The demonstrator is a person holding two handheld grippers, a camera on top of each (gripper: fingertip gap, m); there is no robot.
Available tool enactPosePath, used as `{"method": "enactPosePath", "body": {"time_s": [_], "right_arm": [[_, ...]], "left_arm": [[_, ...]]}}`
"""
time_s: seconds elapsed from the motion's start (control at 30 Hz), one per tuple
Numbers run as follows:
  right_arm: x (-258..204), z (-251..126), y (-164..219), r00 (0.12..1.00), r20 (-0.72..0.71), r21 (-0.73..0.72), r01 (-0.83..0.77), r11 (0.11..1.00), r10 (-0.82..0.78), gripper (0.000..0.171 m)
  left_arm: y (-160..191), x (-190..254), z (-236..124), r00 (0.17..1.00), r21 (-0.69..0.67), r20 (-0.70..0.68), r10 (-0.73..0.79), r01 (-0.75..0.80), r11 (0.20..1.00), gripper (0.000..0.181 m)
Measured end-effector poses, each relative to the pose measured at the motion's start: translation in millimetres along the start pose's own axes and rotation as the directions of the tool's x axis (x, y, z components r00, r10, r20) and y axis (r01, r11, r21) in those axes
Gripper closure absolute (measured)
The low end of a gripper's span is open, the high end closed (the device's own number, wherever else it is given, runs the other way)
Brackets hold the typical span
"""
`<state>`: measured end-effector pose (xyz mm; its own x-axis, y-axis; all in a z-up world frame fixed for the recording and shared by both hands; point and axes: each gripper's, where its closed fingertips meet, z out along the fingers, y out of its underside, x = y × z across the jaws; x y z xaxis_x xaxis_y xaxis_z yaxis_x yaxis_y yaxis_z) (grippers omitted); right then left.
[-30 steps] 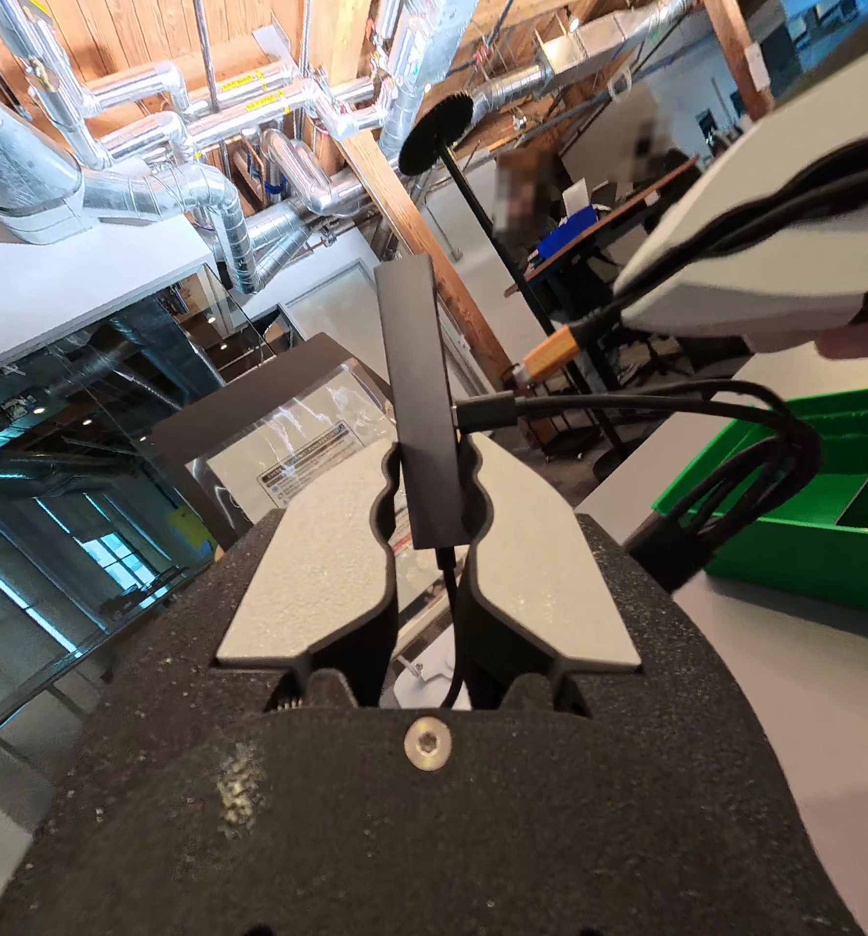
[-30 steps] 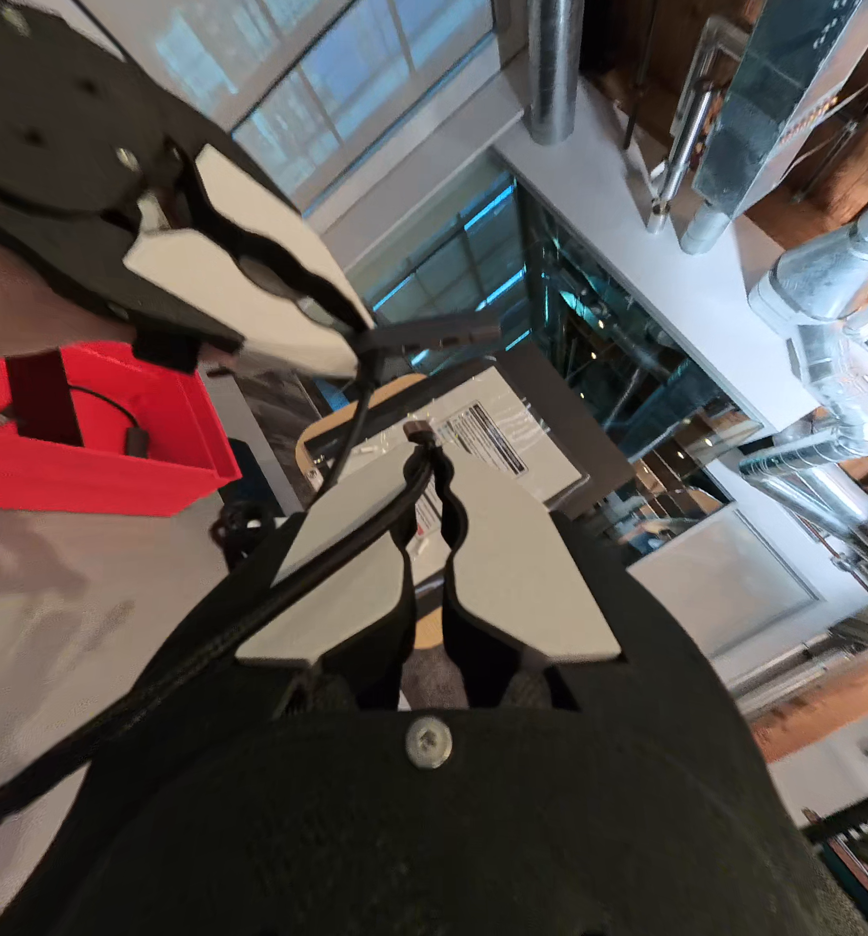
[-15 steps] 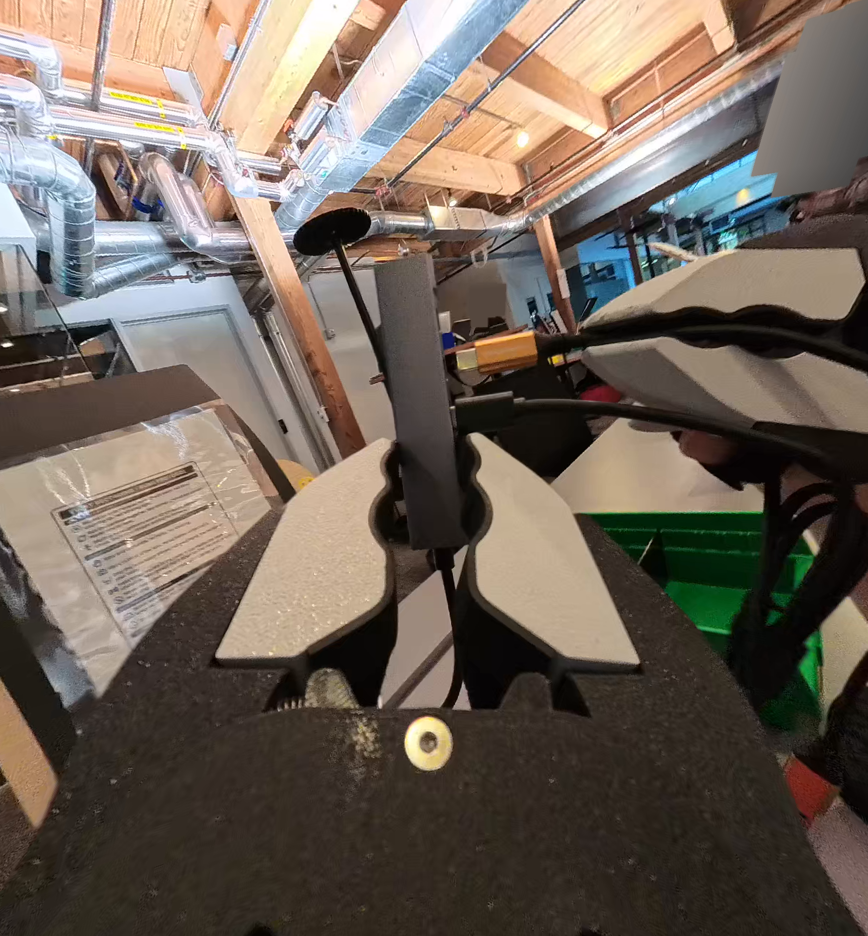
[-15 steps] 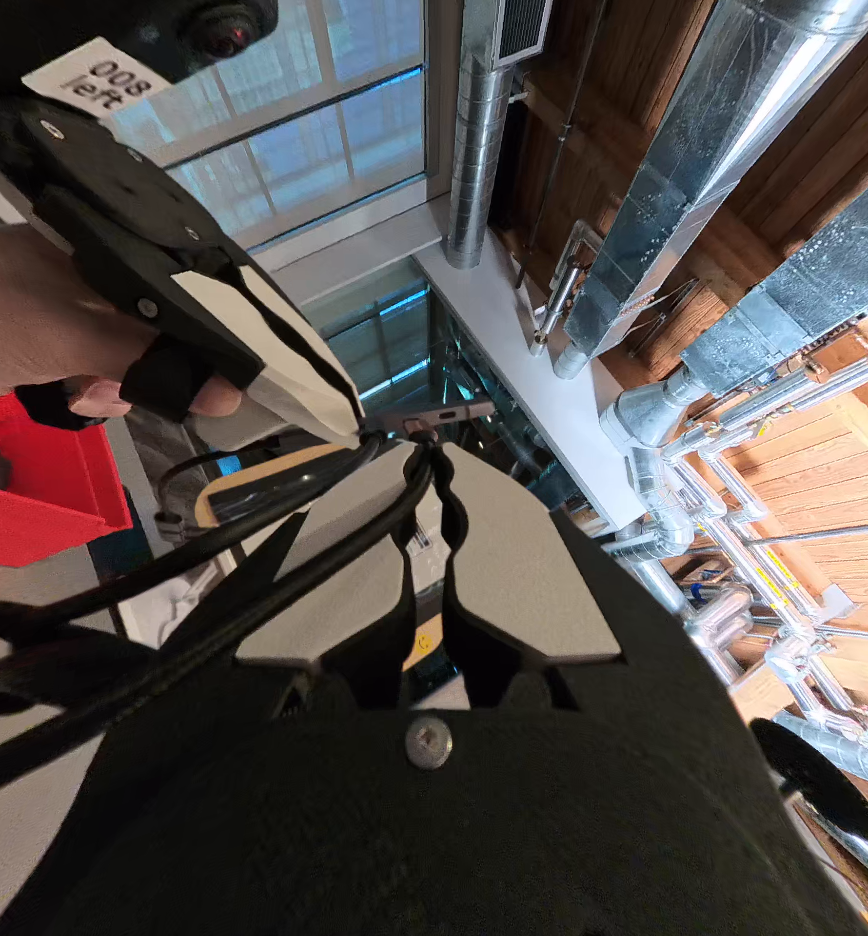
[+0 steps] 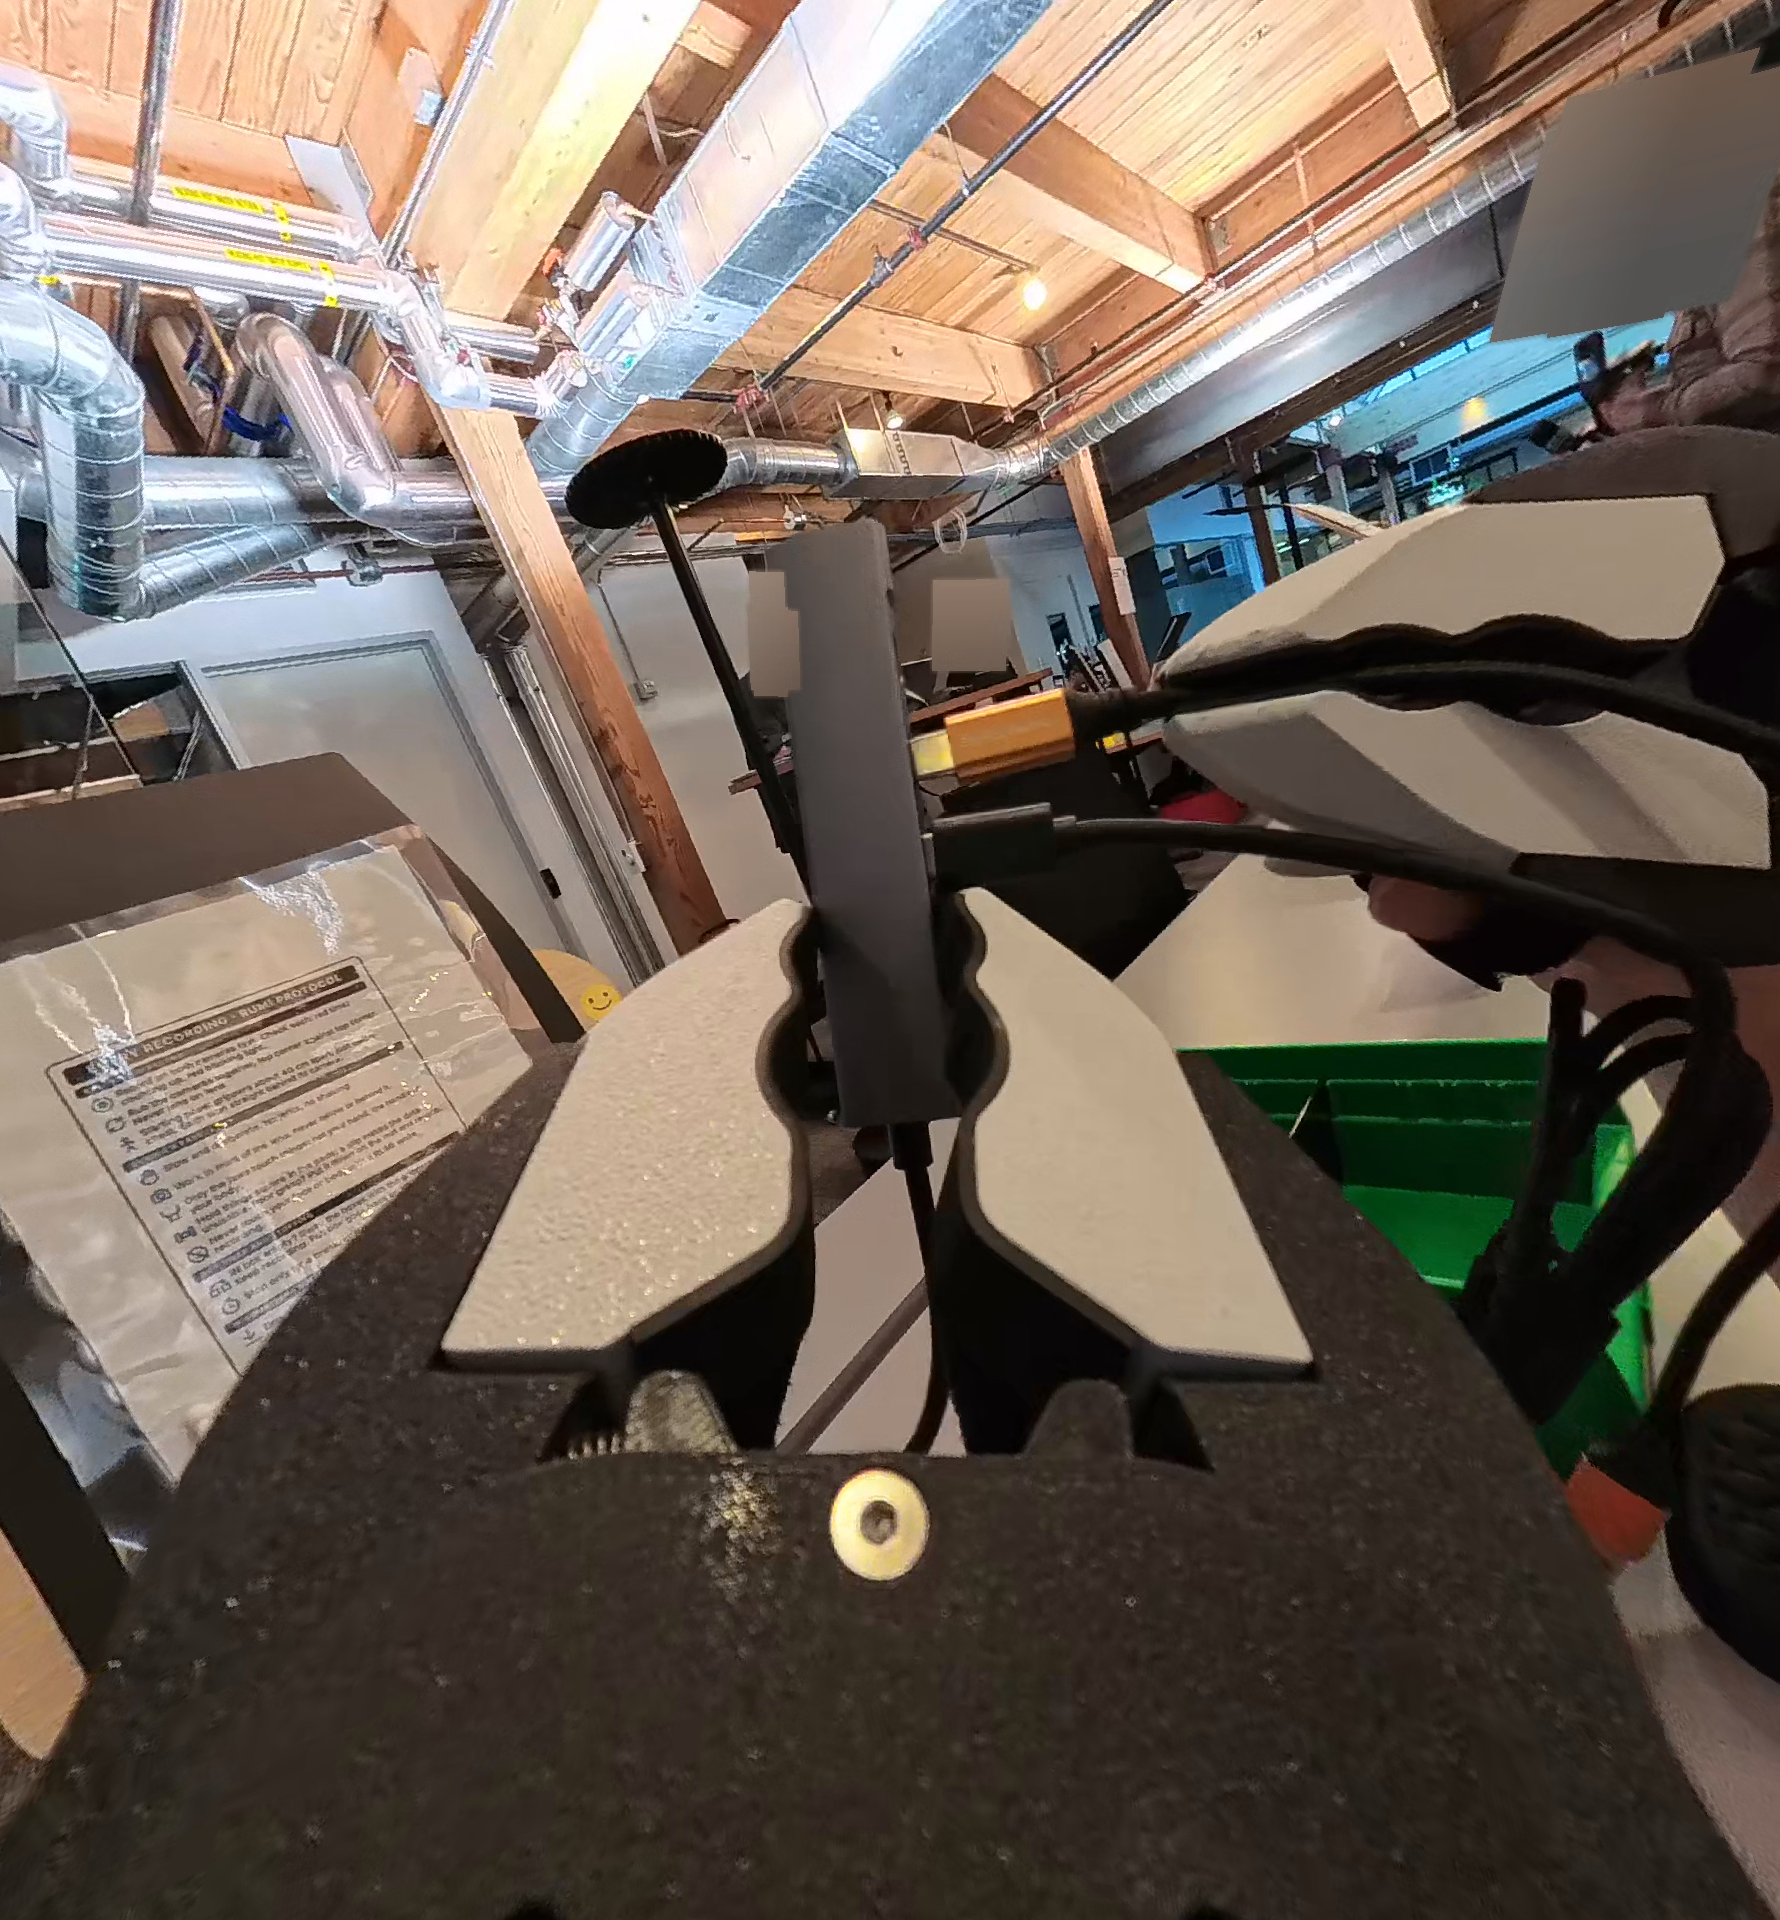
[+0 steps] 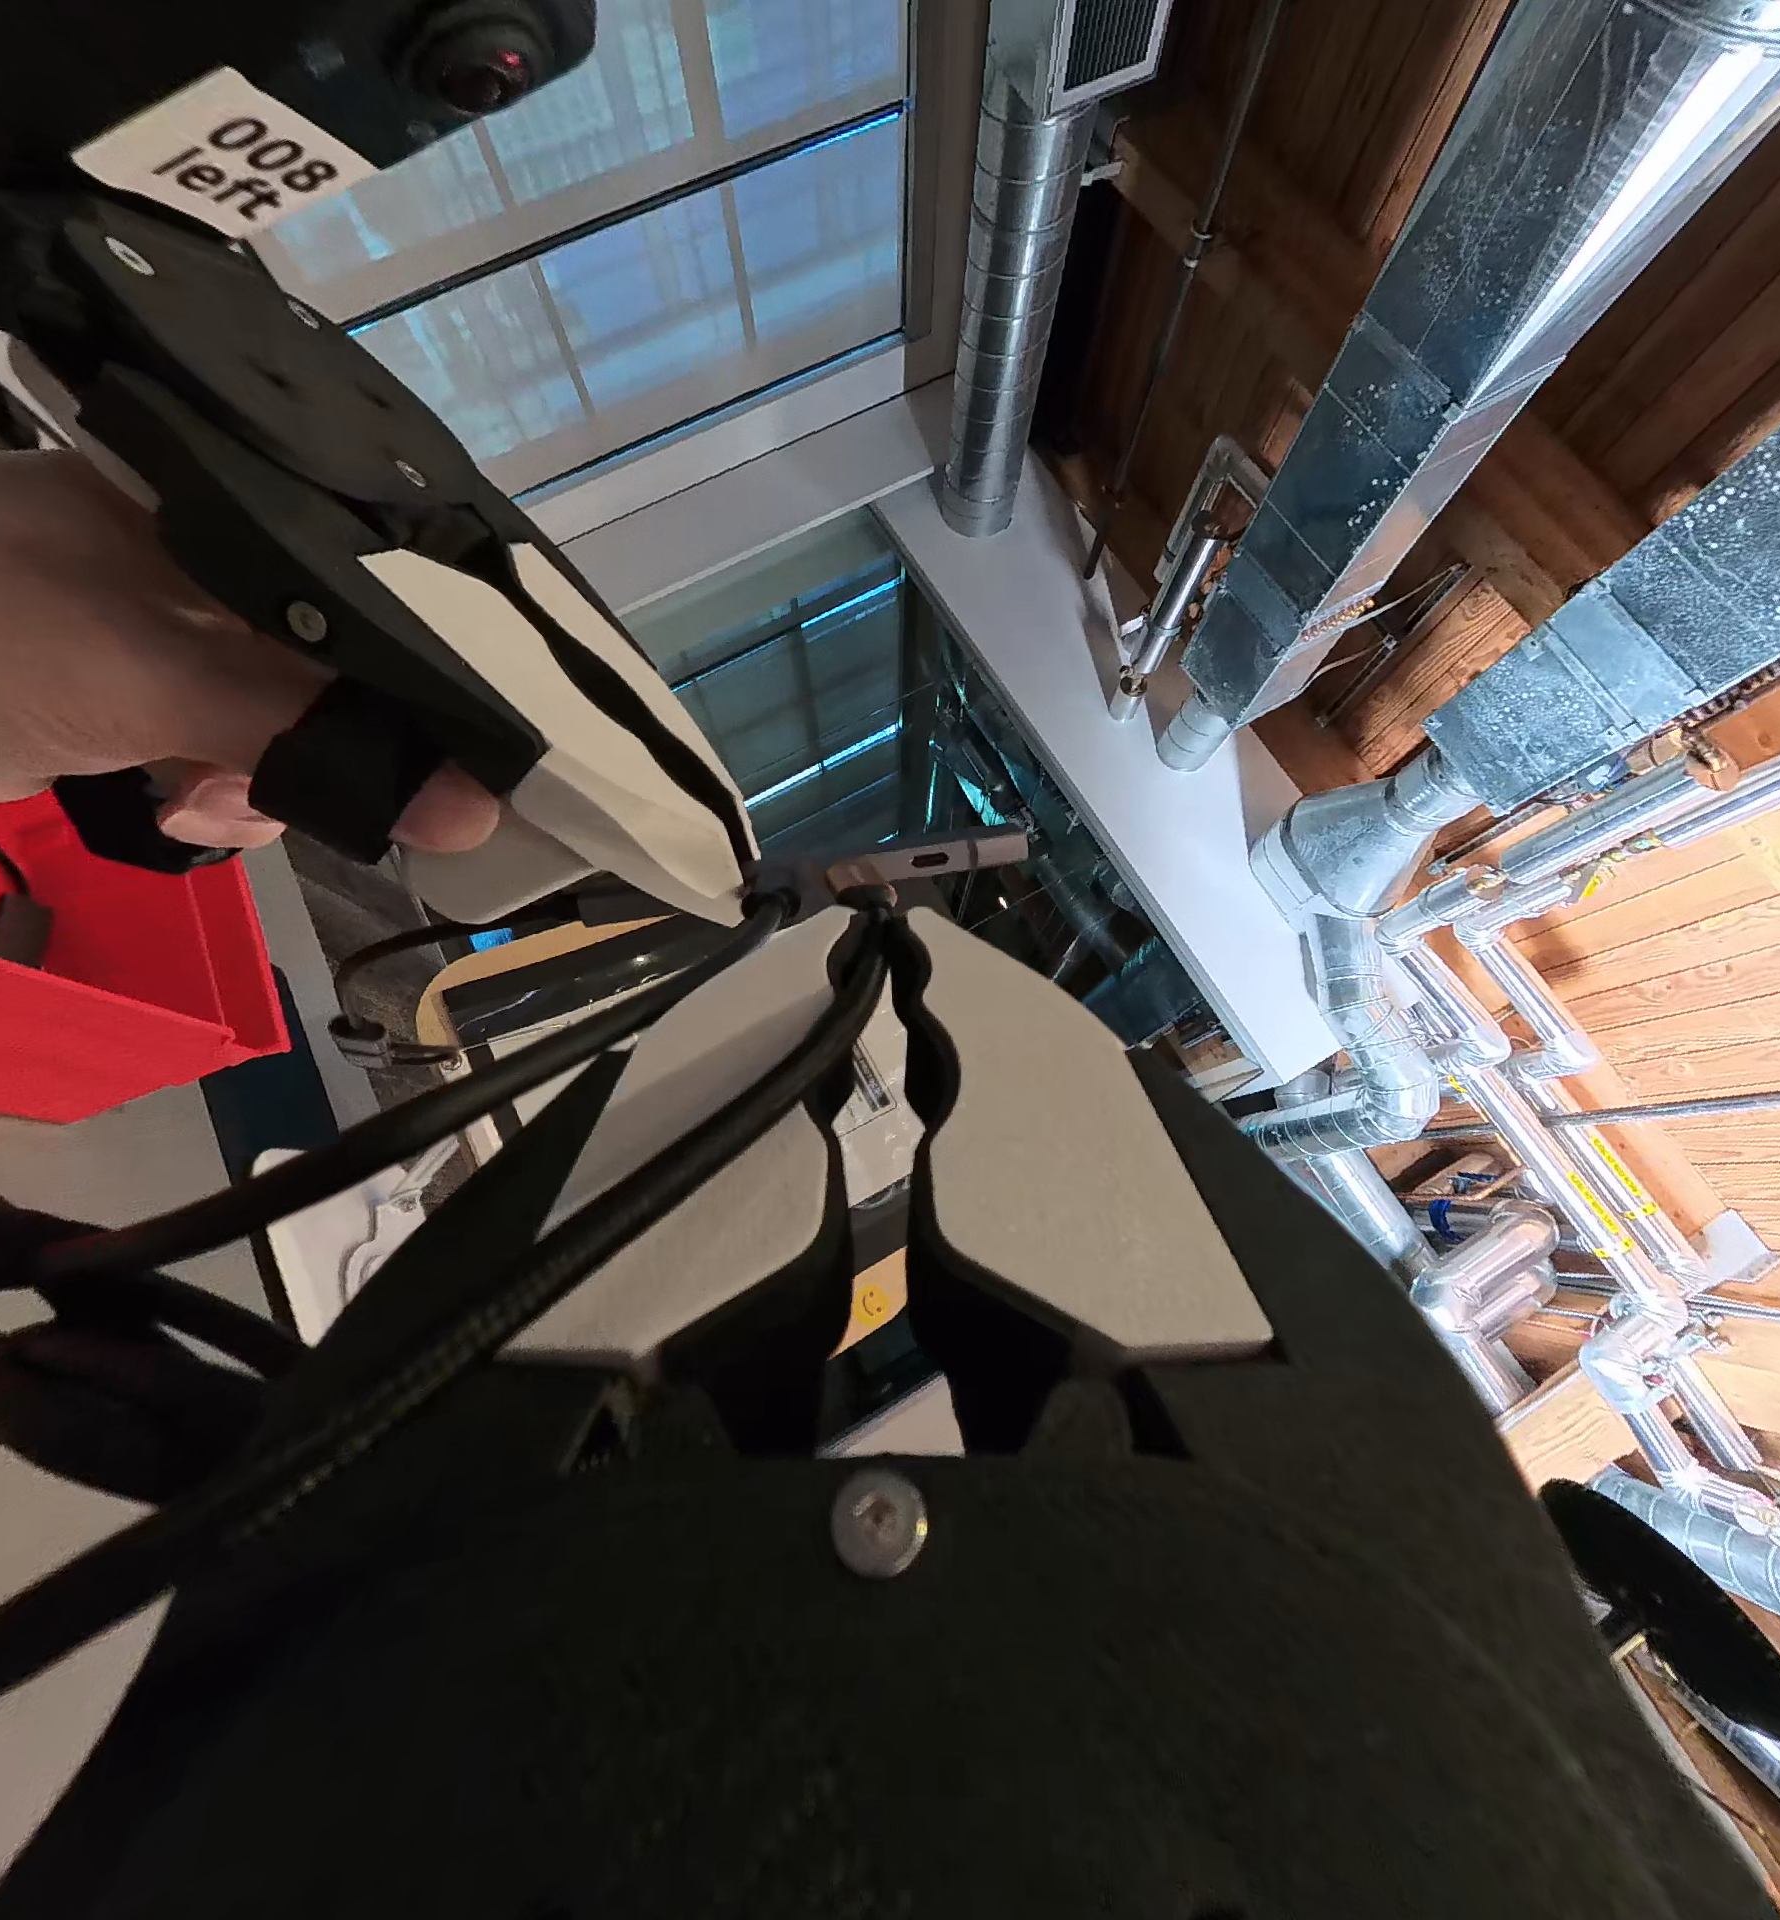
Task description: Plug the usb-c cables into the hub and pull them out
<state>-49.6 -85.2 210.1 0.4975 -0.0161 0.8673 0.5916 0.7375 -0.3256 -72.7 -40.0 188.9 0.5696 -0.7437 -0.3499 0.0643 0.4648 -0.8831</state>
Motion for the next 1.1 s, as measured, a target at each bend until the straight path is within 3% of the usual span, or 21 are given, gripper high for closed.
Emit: {"method": "enactPosePath", "body": {"time_s": [0.3, 0.53, 1.1], "right_arm": [[0.6, 0.2, 2.3, 1.0, 0.009, -0.018, -0.006, 1.0, 0.006, 0.167], [-6.9, -1.7, 8.8, 0.996, 0.085, -0.049, 0.028, 0.998, -0.024, 0.167], [-9.8, 3.5, 15.3, 0.993, 0.105, -0.052, -0.041, 0.998, 0.046, 0.167]], "left_arm": [[-0.5, 0.2, -1.2, 1.0, 0.0, -0.016, 0.007, -0.007, 1.0, 0.16], [8.8, 2.4, -1.4, 0.995, -0.092, -0.056, 0.084, -0.089, 0.992, 0.16], [3.4, 1.2, -3.3, 0.997, -0.067, -0.019, 0.073, -0.074, 0.995, 0.16]]}}
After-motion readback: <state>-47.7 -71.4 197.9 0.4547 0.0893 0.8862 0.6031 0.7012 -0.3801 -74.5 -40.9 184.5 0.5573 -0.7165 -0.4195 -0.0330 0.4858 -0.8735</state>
